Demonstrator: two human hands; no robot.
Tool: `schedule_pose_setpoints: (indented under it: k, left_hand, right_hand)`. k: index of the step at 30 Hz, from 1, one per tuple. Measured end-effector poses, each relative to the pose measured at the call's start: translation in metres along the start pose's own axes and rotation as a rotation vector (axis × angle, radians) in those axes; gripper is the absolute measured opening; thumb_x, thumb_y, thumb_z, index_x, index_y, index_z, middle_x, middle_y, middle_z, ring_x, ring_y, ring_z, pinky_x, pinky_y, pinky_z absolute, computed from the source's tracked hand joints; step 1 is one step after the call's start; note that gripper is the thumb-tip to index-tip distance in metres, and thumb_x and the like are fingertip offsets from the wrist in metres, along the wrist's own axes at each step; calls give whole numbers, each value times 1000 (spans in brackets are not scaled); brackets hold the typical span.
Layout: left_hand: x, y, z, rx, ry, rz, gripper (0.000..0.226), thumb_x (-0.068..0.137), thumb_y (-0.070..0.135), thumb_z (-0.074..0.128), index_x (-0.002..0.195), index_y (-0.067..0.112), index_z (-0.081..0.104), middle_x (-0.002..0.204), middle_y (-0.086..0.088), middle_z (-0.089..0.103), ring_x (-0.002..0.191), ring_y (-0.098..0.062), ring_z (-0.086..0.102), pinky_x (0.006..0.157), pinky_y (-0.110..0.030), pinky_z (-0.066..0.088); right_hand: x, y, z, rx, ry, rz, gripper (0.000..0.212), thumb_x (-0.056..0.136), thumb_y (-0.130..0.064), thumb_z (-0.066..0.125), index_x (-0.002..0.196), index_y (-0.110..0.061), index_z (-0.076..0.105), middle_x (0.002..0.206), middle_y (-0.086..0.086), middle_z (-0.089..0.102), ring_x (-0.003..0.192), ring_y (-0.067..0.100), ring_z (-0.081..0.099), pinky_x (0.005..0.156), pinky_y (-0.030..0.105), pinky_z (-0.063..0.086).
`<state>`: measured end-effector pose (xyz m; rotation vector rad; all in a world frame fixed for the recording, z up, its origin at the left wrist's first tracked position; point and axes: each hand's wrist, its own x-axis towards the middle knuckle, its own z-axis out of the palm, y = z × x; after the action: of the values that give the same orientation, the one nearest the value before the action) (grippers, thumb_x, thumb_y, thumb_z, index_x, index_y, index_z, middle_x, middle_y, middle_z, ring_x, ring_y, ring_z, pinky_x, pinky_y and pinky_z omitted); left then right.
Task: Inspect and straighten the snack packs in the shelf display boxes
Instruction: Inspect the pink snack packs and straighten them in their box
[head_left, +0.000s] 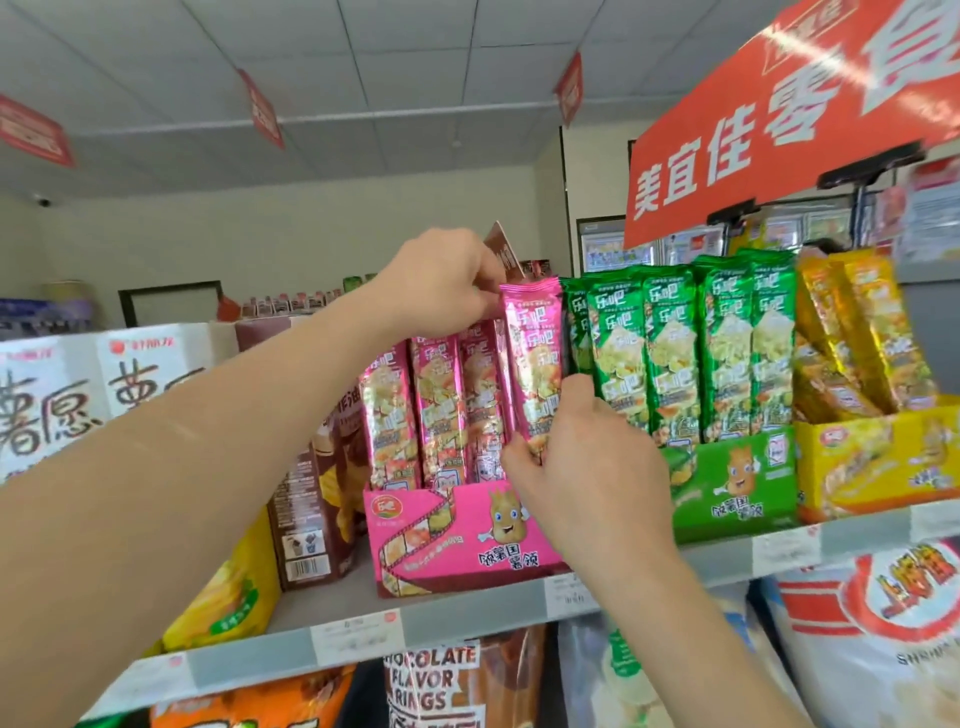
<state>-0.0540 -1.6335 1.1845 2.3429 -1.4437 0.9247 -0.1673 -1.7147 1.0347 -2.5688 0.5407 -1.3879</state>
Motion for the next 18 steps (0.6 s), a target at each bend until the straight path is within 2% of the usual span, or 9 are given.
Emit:
schedule_pose_setpoints:
  k: [2,4,7,9,11,13,15,18]
  left_hand:
    - [4,-1,2,-44,56,-50,12,94,18,61,90,14,71,79,6,66,74,-15,64,66,-29,50]
    - [8,-1,0,-189,203,-144,15,100,22,52,93,14,62,74,7,58,62,-11,58,54,-27,41]
    - [10,0,-9,-360,552,-237,13,104,23,38,97,15,47,73,5,52,67,-22,54,60,-37,44]
    - [7,1,-22,-373,841,-213,14,103,21,37,100,11,46,74,3,51,70,-22,49,62,-36,38]
    - [2,2,-40,-389,1077,-160,22,102,21,38,105,2,49,80,1,50,71,-17,45,63,-31,32]
    - [-5,2,-59,-414,1232,-75,24,101,20,39,105,-1,50,82,-1,49,73,-14,44,66,-30,35]
    - [-15,4,-72,-406,1277,-25,21,100,20,41,102,2,51,80,5,49,72,-8,44,68,-26,37]
    - [-34,10,-76,-426,1122,12,8,98,22,45,94,16,48,71,15,45,63,2,41,61,-17,35]
  right_hand:
    - [0,-1,0,-6,1,13,39,89,-52,49,98,-20,29,80,-4,46,61,19,47,46,30,30]
    - [-2,-2,0,-24,-1,26,41,89,-53,47,94,-22,22,80,-5,42,61,20,43,43,30,24]
    - [-3,-2,1,-23,-3,45,39,89,-53,45,93,-23,20,81,-6,42,62,19,42,40,27,19]
    - [-5,-2,2,-11,5,46,35,89,-54,44,94,-25,24,83,-8,44,64,17,43,41,26,20]
    - [-8,0,4,-8,27,42,36,89,-55,43,107,-24,36,89,-7,49,68,15,48,44,27,24]
    - [-10,1,5,-22,66,29,56,88,-58,40,128,-19,40,100,-5,58,75,15,57,50,25,32]
    - [-13,1,5,-27,98,14,74,86,-62,38,141,-12,37,111,-1,64,80,16,65,50,23,35]
    - [-13,1,2,-26,110,12,79,84,-62,43,141,-7,41,104,4,68,71,17,67,45,20,30]
